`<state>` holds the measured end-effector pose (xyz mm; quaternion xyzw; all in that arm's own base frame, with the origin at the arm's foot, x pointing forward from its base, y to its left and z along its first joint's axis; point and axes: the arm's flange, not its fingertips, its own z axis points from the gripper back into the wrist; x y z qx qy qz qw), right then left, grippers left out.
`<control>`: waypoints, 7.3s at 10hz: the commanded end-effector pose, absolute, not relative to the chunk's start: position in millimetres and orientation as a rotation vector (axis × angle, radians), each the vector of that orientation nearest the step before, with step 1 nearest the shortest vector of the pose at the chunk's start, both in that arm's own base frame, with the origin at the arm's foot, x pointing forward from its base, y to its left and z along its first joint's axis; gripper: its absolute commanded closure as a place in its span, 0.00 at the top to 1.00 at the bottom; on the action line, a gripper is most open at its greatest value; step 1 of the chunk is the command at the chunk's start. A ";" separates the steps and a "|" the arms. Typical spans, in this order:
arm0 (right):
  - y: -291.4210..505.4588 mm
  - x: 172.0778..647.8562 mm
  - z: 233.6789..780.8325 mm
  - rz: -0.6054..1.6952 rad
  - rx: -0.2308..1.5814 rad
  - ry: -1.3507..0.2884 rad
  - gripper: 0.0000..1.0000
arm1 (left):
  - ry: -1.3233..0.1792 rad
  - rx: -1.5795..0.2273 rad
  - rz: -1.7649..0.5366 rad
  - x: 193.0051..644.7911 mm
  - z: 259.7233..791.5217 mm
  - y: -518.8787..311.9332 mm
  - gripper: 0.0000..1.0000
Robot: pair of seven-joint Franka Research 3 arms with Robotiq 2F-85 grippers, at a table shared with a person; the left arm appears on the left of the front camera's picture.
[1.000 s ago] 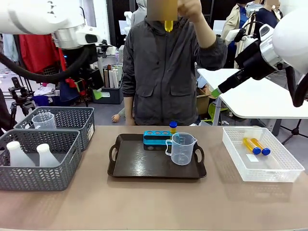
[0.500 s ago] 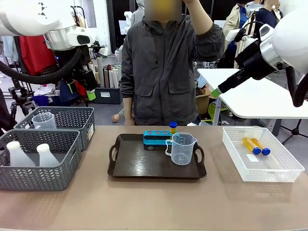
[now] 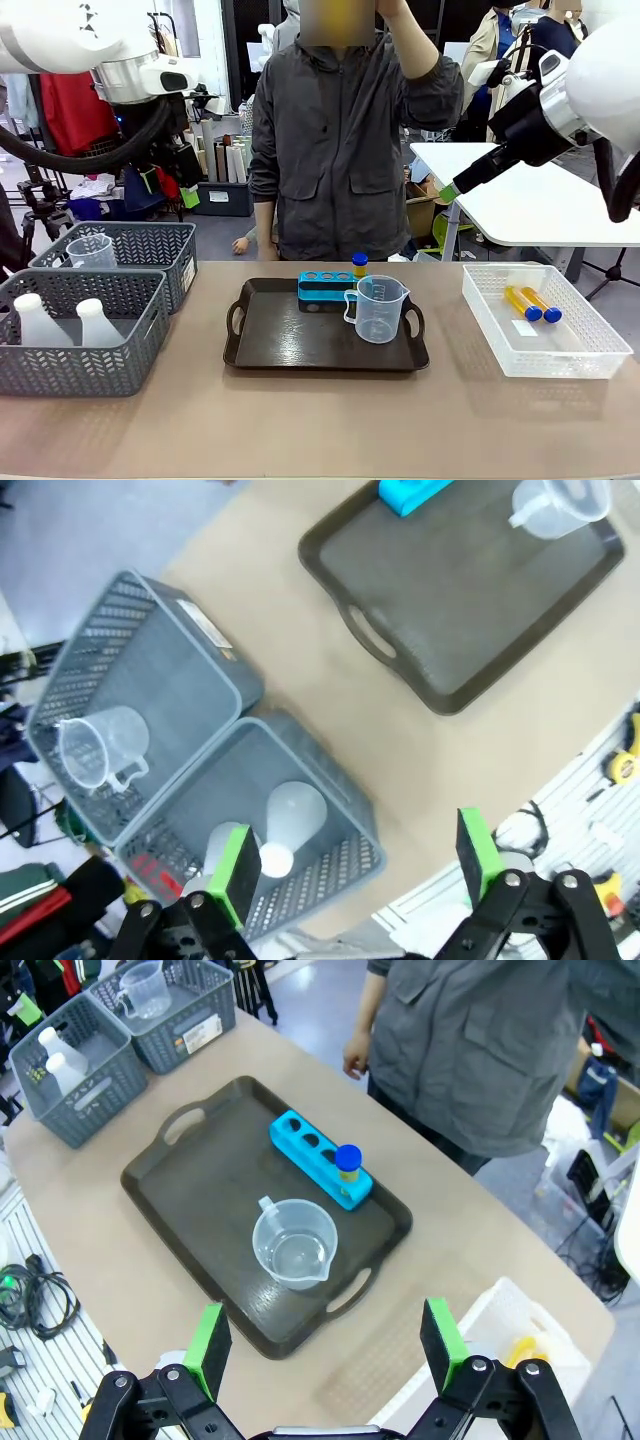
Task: Prepare the laboratory tools.
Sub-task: Pick up one Small flask and place it on the Handle tray.
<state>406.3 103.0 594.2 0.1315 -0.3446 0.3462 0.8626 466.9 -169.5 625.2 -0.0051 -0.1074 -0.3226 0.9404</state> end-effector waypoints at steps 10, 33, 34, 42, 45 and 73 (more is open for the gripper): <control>104.2 407.1 595.8 0.720 0.291 -0.724 1.00 | -0.269 0.057 -0.169 417.2 574.9 55.6 1.00; 104.2 407.1 595.8 0.720 0.291 -0.724 1.00 | -0.115 0.024 0.092 461.7 432.8 90.1 1.00; 104.2 407.1 595.8 0.720 0.291 -0.724 1.00 | -0.116 0.033 0.099 460.6 431.6 91.7 1.00; 104.2 407.1 595.8 0.720 0.291 -0.724 1.00 | -0.080 0.018 0.103 457.8 419.9 95.3 0.27; 104.2 407.1 595.8 0.720 0.291 -0.724 1.00 | -0.080 0.023 0.110 456.6 420.1 95.0 0.00; 104.2 407.1 595.8 0.720 0.291 -0.724 1.00 | -0.469 0.096 -0.513 430.9 732.4 -139.8 0.00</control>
